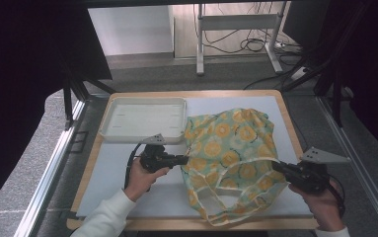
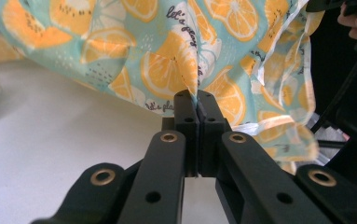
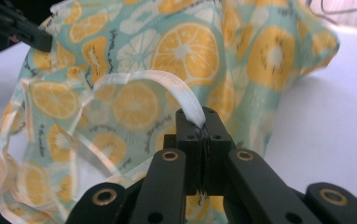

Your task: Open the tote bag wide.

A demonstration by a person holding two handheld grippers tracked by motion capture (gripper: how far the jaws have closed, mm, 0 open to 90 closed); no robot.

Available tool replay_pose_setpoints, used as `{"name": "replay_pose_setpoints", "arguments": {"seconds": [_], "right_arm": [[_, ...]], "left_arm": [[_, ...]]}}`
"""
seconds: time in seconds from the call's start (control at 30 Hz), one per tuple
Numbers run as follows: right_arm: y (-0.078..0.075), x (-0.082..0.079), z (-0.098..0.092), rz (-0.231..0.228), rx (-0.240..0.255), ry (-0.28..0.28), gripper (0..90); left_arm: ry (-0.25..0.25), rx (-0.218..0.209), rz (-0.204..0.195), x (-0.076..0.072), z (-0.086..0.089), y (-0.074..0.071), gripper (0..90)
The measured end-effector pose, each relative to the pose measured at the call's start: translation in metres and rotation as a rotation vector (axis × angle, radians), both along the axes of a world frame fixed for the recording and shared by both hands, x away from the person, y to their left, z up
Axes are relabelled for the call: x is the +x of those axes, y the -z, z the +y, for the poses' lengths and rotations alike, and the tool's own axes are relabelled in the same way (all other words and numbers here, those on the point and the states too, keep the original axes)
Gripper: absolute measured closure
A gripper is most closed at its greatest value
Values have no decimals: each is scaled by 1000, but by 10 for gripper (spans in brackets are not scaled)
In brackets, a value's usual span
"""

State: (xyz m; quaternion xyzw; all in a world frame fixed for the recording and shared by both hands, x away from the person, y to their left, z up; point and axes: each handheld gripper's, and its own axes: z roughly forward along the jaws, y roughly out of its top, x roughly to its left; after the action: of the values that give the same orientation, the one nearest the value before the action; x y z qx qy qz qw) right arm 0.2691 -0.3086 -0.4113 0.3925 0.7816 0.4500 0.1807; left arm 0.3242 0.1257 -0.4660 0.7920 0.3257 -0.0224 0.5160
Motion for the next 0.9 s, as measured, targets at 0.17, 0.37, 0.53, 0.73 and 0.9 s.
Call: {"name": "replay_pose_setpoints", "arguments": {"seconds": [0.17,0.37,0.53,0.73,0.9], "right_arm": [[-14,14,5,-24,16,-14,876],[-33,42,14,-43,34,-31,876],[-45,64,22,-45,7,-29,876],[-58,83,29,-53,-26,-26,876],[-69,96,34,-71,-35,-21,876]], "left_arm": [[-14,-13,-22,4,1,-12,897],[-38,-28,-6,15,4,-16,896],[-57,-9,-1,23,3,-16,897],[-63,28,-7,32,-2,-22,897],[-60,70,-20,40,-9,-28,897]]}}
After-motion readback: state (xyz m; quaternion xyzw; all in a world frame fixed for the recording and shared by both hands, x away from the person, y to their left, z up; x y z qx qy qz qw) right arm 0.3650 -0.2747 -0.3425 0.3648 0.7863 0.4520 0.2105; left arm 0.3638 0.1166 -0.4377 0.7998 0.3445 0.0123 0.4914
